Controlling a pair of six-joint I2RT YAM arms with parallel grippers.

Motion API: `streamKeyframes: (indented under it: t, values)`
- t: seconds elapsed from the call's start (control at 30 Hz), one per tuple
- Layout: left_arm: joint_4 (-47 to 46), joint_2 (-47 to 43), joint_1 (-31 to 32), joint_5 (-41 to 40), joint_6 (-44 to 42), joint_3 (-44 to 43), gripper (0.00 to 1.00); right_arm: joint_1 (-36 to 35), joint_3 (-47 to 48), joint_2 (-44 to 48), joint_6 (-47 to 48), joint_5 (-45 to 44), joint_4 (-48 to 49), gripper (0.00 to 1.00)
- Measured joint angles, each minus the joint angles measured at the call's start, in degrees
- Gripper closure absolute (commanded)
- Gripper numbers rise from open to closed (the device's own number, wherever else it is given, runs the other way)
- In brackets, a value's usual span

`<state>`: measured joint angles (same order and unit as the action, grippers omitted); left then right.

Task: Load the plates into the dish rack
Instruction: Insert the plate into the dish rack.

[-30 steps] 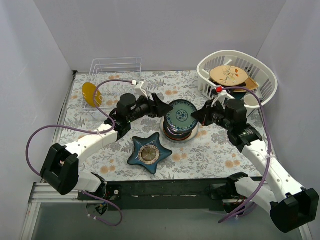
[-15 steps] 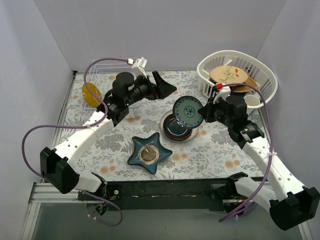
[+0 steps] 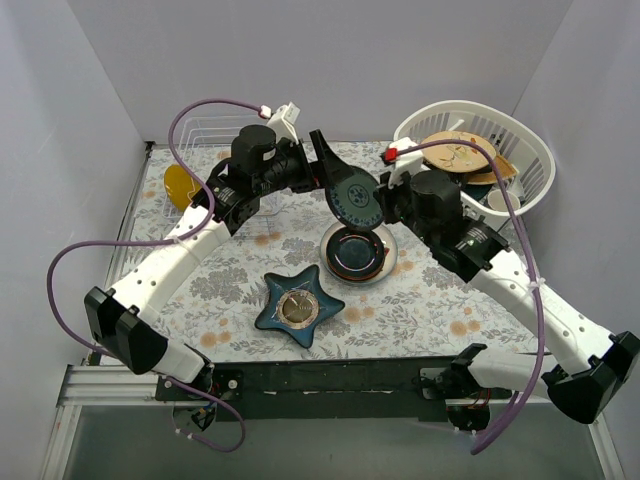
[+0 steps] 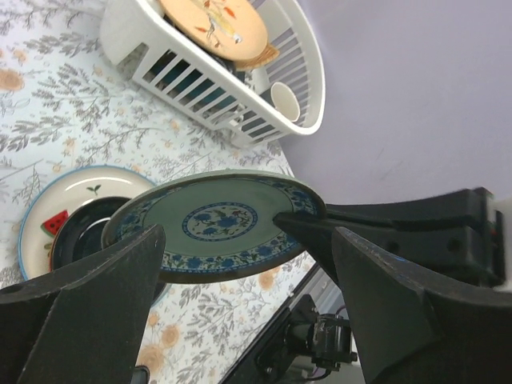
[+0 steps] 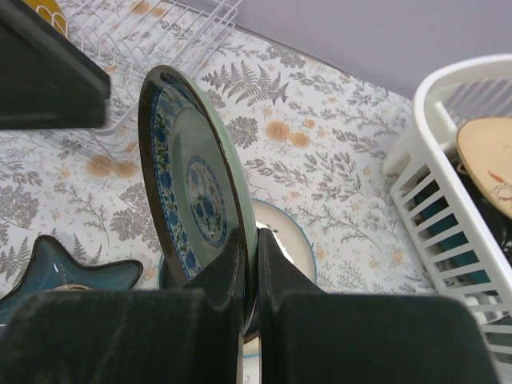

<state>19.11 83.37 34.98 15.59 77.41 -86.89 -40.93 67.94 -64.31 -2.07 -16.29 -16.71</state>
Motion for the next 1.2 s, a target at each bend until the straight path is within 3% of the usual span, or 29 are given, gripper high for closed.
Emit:
streamKeyframes:
  t: [0.3, 0.5, 0.7, 0.93, 1.2]
  values:
    - [5.2, 0.3, -0.7, -0.5, 0.2, -2.5, 0.14, -13.4, 1.7, -3.7, 8.2, -17.6, 0.6, 0.99]
    - [6.2, 0.4, -1.8, -0.3, 1.4, -3.3, 0.14, -21.5, -3.8, -2.9, 14.4, -31.3, 8.2, 0.99]
    - [5.9, 2.1, -2.4, 2.1, 4.1, -3.6, 0.14, -27.0, -11.5, -1.5, 24.7, -43.3, 22.3, 0.99]
    - [5.7, 5.4, -4.0, 6.8, 10.7, -3.9, 0.15, -28.8, -15.7, -1.1, 33.7, -50.4, 35.2, 0.99]
    - [2.4, 6.4, -8.5, 13.2, 19.8, -0.8, 0.17, -29.8, -18.1, -0.2, 36.8, -51.4, 40.8, 0.99]
